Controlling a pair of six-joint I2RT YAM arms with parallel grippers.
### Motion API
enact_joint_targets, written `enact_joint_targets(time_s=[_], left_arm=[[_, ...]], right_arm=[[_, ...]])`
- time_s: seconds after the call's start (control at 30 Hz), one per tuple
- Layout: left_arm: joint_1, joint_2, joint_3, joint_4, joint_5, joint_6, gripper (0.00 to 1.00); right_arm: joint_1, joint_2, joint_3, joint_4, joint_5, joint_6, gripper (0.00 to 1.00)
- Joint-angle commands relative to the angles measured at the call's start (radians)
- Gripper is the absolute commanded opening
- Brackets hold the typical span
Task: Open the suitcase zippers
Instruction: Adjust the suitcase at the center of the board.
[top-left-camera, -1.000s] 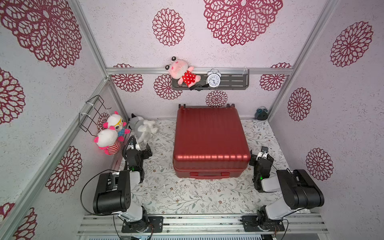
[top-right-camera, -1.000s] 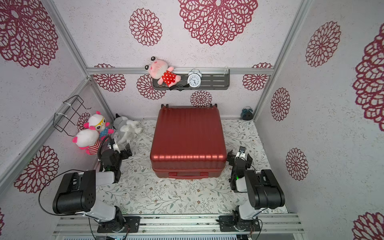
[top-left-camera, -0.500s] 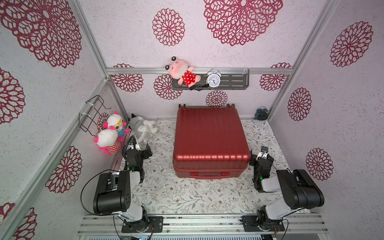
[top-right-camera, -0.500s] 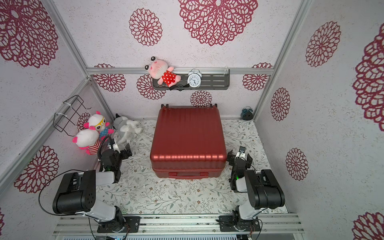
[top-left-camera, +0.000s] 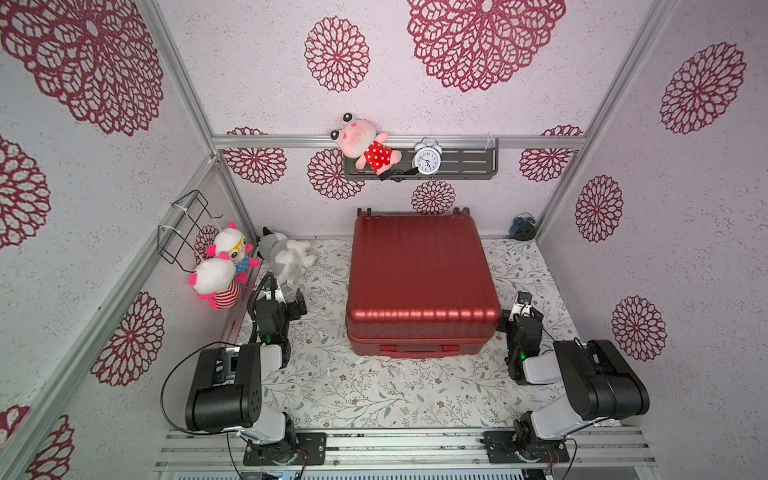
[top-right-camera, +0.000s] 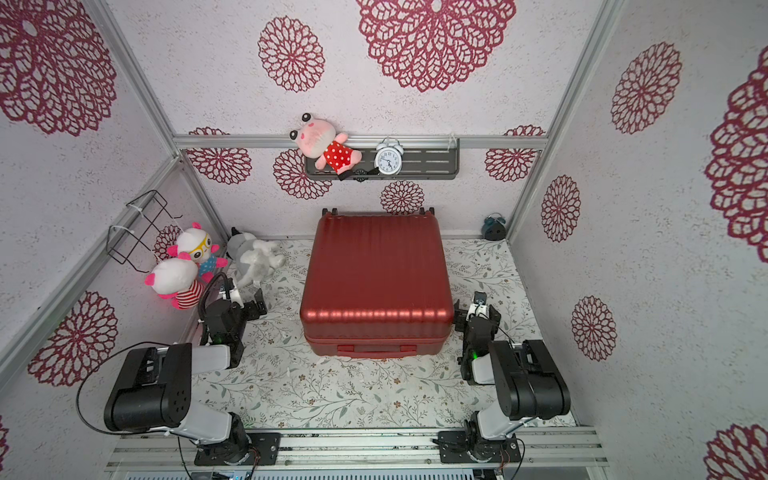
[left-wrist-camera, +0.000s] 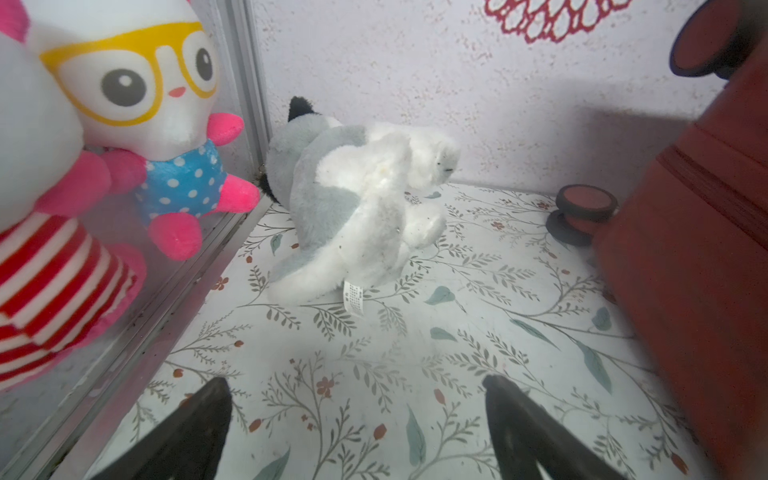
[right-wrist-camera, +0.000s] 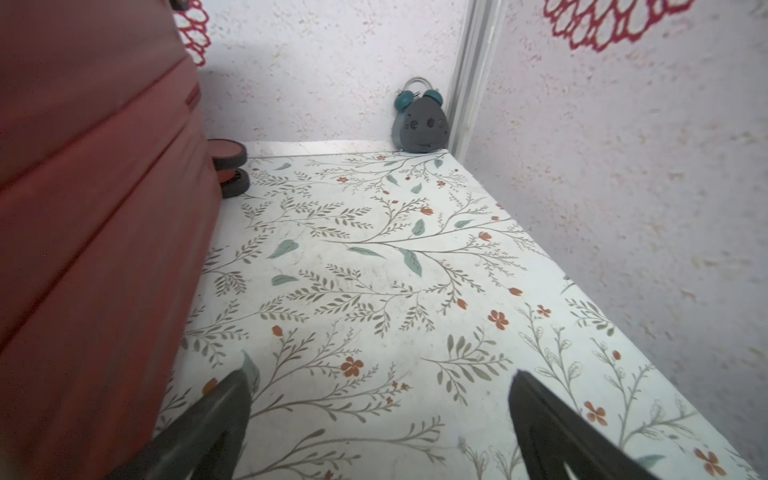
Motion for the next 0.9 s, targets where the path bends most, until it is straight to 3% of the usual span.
enact_joint_targets(time_s=[0.0,0.07,0.23,0.4,0.53,0.63,0.7,0.87], left_arm=[[-0.03,-0.103,0.027,-0.119,-0.064,0.05,0.98],[-0.056,-0.177,0.049,-0.211,-0.101,0.06,0.98],[-0.147,-0.385,0.077,-0.352,-0.166,0.028,0.98],[-0.296,-0.585,0.131,-0.573,-0.376,-0.176,0.98],[-0.388,-0.682,0.217,-0.823,-0.409,-0.326,0.98],[-0.419,-0.733,0.282,-1.012,-0.345,-0.436,0.98],[-0.42,-0.766,0.325,-1.13,-0.228,-0.458,0.98],[-0.419,-0.909,0.315,-1.21,-0.136,-0.502,0.98]], right_arm=[[0.002,-0.152,0.066,-0.209,-0.01,-0.029,0.99],[0.002,-0.233,0.109,-0.378,0.004,-0.019,0.99],[0.002,-0.475,0.12,-0.578,-0.011,0.075,0.99],[0.002,-0.764,0.174,-0.911,-0.031,0.237,0.99],[0.001,-0.923,0.26,-1.16,-0.101,0.317,0.99],[0.0,-0.979,0.35,-1.382,-0.138,0.357,0.99],[0.001,-1.013,0.373,-1.458,-0.189,0.382,0.99],[0.0,-1.053,0.371,-1.473,-0.359,0.452,0.99]])
